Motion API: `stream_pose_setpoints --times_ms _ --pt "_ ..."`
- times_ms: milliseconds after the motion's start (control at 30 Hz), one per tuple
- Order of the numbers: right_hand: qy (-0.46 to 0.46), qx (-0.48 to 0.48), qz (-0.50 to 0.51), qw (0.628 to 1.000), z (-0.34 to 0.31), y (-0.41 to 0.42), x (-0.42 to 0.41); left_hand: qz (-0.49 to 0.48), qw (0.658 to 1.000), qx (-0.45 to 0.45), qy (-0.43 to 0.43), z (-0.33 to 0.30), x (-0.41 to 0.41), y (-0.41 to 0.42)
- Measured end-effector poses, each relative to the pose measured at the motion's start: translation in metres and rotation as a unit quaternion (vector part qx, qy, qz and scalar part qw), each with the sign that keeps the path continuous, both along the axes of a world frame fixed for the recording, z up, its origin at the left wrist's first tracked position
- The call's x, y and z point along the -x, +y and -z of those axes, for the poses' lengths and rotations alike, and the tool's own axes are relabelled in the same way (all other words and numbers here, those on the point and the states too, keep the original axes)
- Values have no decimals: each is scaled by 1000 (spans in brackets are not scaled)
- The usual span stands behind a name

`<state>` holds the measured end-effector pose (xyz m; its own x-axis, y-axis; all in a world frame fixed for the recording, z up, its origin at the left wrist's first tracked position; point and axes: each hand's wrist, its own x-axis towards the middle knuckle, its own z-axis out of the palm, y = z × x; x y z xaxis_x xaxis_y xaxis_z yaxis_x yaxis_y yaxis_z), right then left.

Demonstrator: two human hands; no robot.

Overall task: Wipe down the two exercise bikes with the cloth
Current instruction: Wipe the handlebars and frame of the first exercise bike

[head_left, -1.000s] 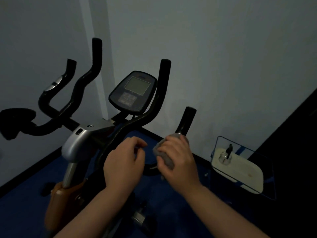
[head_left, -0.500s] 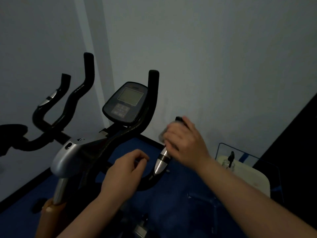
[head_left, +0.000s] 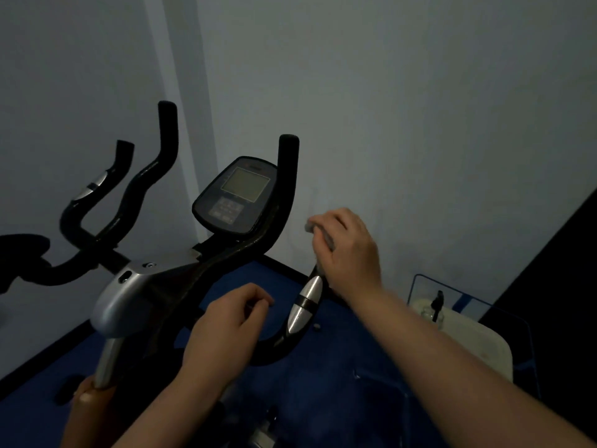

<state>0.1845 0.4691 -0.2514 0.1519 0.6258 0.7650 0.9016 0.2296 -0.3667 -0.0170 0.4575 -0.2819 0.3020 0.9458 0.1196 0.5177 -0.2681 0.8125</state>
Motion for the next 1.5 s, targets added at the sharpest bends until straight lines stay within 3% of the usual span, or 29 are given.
stream_pose_setpoints --times_ms 33,100,167,233,467,667,800,900,967,1067,1167,1300,1433,1500 --pt "-17 21 -48 998 -3 -1 -12 1 1000 0 2 0 0 0" --pt "104 2 -52 993 3 -3 -7 -1 1000 -1 5 0 -1 0" --pt "302 -66 56 949 16 -1 24 -7 1000 -8 2 0 -1 0" --pt "425 -67 134 893 25 1 52 -9 1000 -11 2 1 -1 0" --pt "492 -63 115 860 -13 10 26 2 1000 -22 -3 1 -1 0" --pt "543 -30 127 830 43 -23 87 17 999 -29 18 0 0 -1" --pt "499 -20 135 856 19 2 51 17 999 -29 21 2 -2 1" --pt "408 -43 113 905 34 -18 84 14 999 -38 23 1 -1 0" --pt "311 -32 66 947 55 -42 111 24 998 -40 47 1 -1 0" --pt "66 11 20 998 55 -44 74 46 985 -59 157 1 -3 2" --pt "-104 34 11 994 27 -34 15 41 969 -92 224 -1 -5 1" --pt "-103 30 -23 994 49 -46 45 34 964 -158 211 -2 7 -10" --pt "-255 39 -162 953 46 -45 41 51 961 -204 180 0 33 -13" --pt "-243 36 -155 957 31 -38 16 46 957 -225 180 1 44 -12"
